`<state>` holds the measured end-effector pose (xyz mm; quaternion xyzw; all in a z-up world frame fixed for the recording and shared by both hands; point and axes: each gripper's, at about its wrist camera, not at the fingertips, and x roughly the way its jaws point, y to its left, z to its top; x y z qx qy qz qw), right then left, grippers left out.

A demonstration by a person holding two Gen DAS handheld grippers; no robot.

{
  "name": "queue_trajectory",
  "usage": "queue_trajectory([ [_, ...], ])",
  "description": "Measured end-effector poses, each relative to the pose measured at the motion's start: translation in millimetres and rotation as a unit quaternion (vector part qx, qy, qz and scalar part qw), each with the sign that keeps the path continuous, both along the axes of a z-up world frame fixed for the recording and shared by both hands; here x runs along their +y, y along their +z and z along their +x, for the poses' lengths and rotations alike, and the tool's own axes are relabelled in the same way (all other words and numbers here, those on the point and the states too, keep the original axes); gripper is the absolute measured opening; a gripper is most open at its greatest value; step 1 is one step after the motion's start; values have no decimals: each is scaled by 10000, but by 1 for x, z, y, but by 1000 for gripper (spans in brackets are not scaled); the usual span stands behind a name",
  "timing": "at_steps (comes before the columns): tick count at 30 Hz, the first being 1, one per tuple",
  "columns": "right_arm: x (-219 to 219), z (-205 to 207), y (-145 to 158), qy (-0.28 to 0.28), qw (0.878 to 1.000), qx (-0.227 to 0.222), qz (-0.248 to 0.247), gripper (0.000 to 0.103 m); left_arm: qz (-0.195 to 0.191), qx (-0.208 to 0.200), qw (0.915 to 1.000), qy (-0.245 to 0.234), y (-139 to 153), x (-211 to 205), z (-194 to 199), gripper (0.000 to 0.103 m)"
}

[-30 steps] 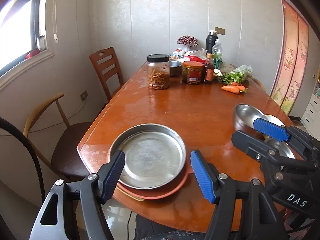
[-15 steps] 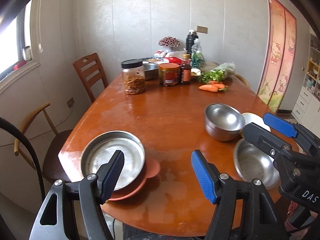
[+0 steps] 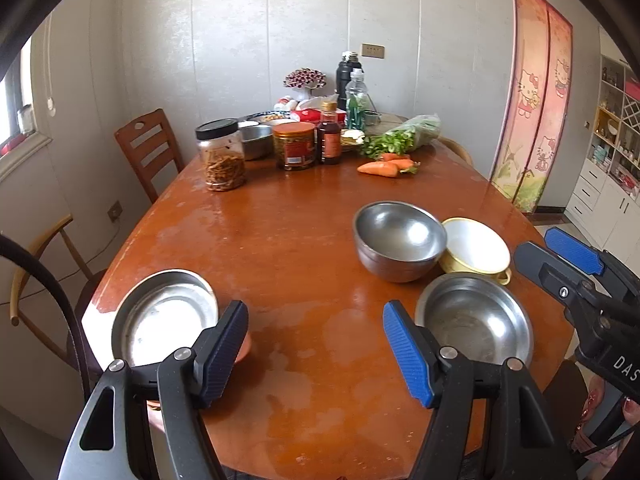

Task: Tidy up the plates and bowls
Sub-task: 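Move the left tool to the wide steel basin and grasp its rim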

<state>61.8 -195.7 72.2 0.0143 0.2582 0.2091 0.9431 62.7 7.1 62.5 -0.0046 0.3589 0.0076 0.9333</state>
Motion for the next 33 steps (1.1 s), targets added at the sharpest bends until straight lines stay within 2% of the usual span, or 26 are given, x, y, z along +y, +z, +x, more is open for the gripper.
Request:
queue_trajectory([
  [16,-53,10,-20,-312,9992,231,-85,75,-14,172,9995,-282,-15,-43,26,70],
  [33,-69,23,-64,-263,9964,777,-228,75,-25,644,9958,-648,-53,-66,47,71],
])
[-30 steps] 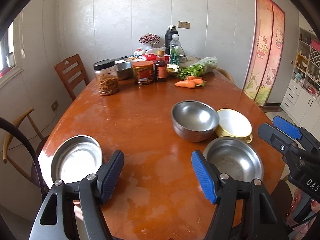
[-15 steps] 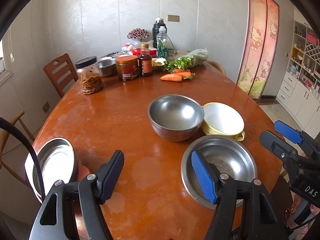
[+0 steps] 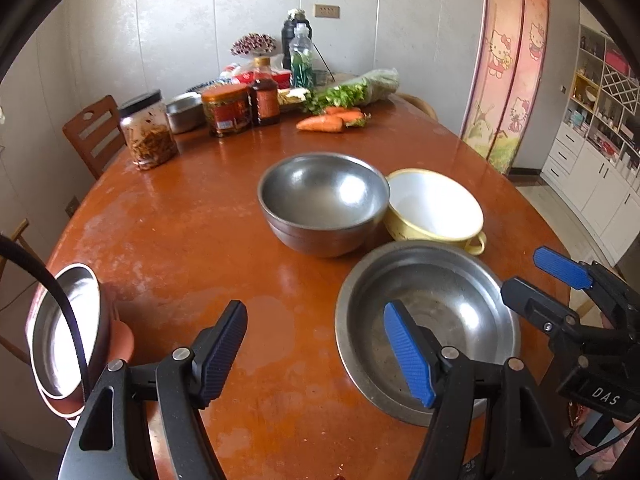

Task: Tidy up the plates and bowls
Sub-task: 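Move the left tool to the wide steel basin and grasp its rim, then lift the steel basin with the left tool and carry it beside the stack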

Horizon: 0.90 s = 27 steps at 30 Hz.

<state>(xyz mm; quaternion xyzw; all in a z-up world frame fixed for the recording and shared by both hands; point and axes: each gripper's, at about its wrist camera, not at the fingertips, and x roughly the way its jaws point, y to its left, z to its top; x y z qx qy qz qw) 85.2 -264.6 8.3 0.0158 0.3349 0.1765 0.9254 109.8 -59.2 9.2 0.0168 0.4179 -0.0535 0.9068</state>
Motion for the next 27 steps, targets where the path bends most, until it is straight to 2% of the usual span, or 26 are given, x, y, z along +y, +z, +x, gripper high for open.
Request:
queue_trajectory([
  [3,-1,0,-10,6,10000,49,-87,68,10,120,9999,-30,-9,-3,3,71],
  [5,0,2,-15,52,9998,124,-136,58,-28,225,9997,-97,-15,-5,5,71],
  [7,1,3,-21,86,9996,192,-192,52,-50,296,9994,-157,-20,-8,5,71],
  [13,2,6,-33,130,9989,360,-263,40,-41,542,9982,-254,-37,-17,9,71],
  [18,8,6,-37,189,9985,381,-346,39,-453,692,9960,-326,-47,-17,14,69],
  [21,8,7,-37,188,9986,388,-316,39,-478,673,9959,-373,-47,-19,16,60],
  [27,21,6,-34,269,9983,325,-414,39,-504,673,9957,-389,-48,-19,17,58],
])
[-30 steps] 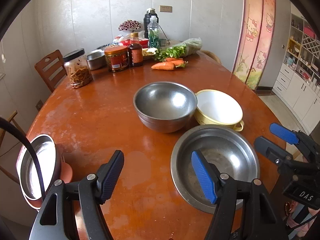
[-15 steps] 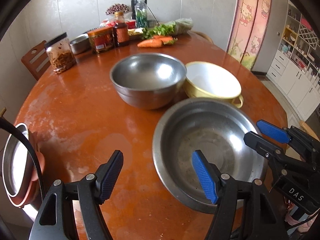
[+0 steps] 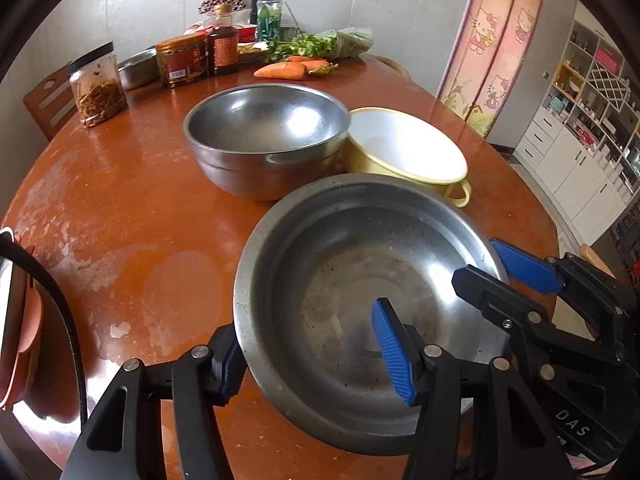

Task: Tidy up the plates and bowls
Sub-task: 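Lift the steel basin with the left tool and carry it beside the stack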

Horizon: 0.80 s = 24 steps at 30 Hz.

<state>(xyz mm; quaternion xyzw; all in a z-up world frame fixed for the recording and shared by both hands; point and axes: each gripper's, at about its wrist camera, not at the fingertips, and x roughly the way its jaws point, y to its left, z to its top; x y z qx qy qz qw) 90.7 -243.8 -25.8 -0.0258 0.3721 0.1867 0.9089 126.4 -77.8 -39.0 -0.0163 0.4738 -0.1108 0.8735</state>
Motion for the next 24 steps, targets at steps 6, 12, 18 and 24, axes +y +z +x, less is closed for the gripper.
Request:
queue_trajectory([
  [6,14,-2,9,106,9999,-86,32,39,85,-122,9997,196,9,15,-6,58],
  [12,38,-7,15,375,9992,-148,35,39,187,-241,9986,443,18,39,-19,58],
  [18,59,-13,12,606,9981,-81,-17,39,230,-247,9977,588,16,56,-27,58],
  [24,69,-16,8,666,9978,-7,-58,39,261,-189,9978,581,10,62,-34,58],
])
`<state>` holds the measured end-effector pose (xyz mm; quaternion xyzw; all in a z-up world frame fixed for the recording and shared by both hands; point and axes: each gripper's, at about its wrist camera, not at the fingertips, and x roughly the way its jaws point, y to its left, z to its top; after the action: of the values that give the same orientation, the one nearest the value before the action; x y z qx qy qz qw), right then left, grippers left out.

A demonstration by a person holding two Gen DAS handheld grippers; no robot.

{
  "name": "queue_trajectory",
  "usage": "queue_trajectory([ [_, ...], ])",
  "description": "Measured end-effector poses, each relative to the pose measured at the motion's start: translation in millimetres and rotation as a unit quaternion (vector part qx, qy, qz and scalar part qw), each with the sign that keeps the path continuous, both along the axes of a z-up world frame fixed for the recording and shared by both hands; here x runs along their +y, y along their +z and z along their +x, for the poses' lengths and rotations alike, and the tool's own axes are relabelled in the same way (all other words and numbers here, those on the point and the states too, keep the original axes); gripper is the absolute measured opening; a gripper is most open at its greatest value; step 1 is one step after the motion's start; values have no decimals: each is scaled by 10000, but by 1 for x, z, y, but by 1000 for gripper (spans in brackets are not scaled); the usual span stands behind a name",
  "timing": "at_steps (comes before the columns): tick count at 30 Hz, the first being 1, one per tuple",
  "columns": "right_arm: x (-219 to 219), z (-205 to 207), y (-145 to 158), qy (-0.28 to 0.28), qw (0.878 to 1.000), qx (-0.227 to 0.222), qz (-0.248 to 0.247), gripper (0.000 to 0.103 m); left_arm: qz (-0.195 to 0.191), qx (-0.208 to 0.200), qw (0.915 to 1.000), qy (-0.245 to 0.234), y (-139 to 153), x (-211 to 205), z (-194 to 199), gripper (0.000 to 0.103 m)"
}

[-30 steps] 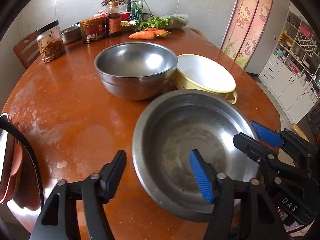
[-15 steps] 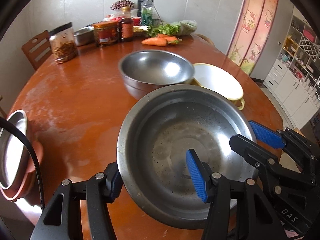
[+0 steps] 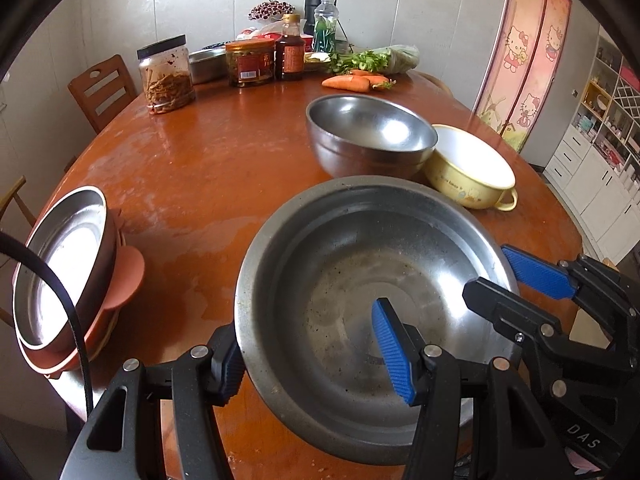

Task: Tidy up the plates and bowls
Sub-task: 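Lift the steel basin with the left tool and carry it beside the stack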

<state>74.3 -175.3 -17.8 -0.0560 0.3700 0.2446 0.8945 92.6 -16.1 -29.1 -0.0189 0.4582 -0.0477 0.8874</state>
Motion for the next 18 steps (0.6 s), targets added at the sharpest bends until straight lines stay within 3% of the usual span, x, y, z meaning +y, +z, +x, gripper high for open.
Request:
queue_trajectory([
  [18,1,1,-6,-7,9999,154,53,39,8,-77,10000,-15,0,0,-3,58],
])
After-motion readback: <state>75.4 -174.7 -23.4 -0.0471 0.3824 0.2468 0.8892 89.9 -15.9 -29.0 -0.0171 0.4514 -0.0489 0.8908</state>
